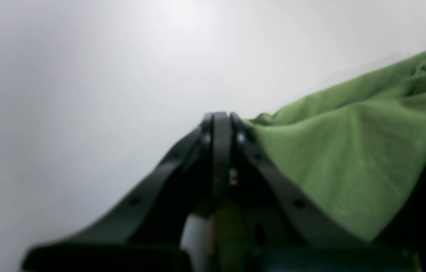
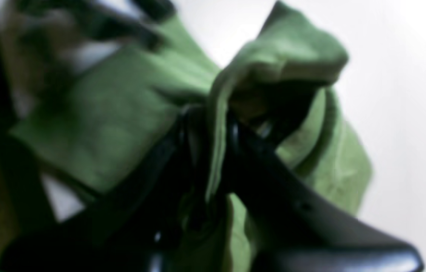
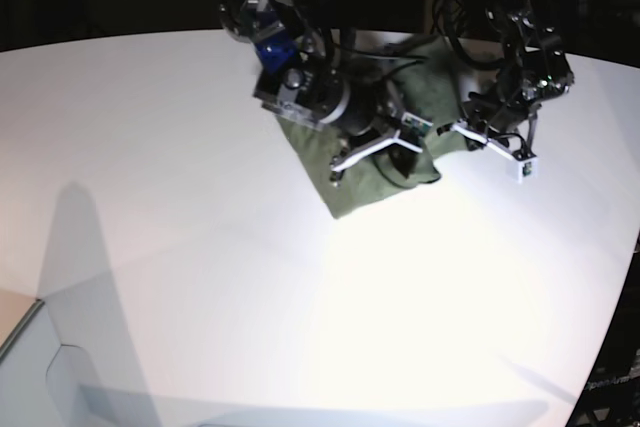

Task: Layout the t-shirt on the table in an organized manner, then fold the t-shirt properly

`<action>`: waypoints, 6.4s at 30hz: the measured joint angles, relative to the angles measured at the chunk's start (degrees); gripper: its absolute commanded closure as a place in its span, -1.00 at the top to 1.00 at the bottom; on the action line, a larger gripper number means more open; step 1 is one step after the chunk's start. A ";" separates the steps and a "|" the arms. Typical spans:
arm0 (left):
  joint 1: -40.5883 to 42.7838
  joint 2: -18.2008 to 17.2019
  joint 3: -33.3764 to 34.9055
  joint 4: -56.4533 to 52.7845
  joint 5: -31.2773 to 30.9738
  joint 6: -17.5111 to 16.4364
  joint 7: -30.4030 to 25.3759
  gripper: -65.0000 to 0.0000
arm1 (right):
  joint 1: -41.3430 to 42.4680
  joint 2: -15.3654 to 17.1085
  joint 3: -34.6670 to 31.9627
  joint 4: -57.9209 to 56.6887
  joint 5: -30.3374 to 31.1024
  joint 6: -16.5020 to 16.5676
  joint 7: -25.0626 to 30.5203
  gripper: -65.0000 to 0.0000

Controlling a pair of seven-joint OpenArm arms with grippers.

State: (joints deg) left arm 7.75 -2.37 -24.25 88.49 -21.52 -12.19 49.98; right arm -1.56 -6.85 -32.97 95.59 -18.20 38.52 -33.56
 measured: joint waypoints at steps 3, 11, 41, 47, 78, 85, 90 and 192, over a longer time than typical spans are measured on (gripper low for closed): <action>0.00 0.00 -0.02 0.00 -0.20 0.15 -0.07 -1.00 | 1.14 -0.52 -2.69 0.11 0.17 0.02 0.09 -1.00; 0.04 -0.04 -0.07 0.48 0.04 0.15 0.02 -1.00 | 5.44 -1.22 -3.10 0.11 0.31 0.04 -1.86 -1.00; 8.90 -0.61 -8.70 15.06 0.48 0.11 4.15 -1.00 | 6.16 -1.40 -2.84 -1.25 0.42 0.04 -1.81 -1.00; 8.63 0.11 -6.23 14.34 0.11 0.00 9.73 -1.00 | 7.43 -1.40 -2.99 -1.31 0.39 0.04 -1.88 -1.00; 8.37 -0.50 -3.41 7.76 -1.27 -0.09 8.26 -1.00 | 8.04 -1.27 -10.86 -5.64 0.42 1.29 -1.92 -0.95; 7.50 -0.55 -3.50 7.56 -0.61 -0.31 8.72 -1.00 | 8.00 -1.25 -12.66 -5.20 -0.39 1.09 -2.03 -0.22; 7.58 -0.63 -3.72 7.54 -0.61 -0.46 8.66 -1.00 | 6.29 -1.07 -14.53 0.50 0.02 1.11 -2.12 -0.12; 3.19 -3.41 -7.93 8.35 -24.68 -0.39 9.97 -1.00 | -3.56 5.97 8.59 9.92 -7.54 1.31 -3.28 -1.00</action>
State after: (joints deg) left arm 10.94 -5.78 -32.18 96.84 -46.19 -12.58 59.94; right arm -5.13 -0.89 -24.38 105.51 -25.74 39.83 -36.84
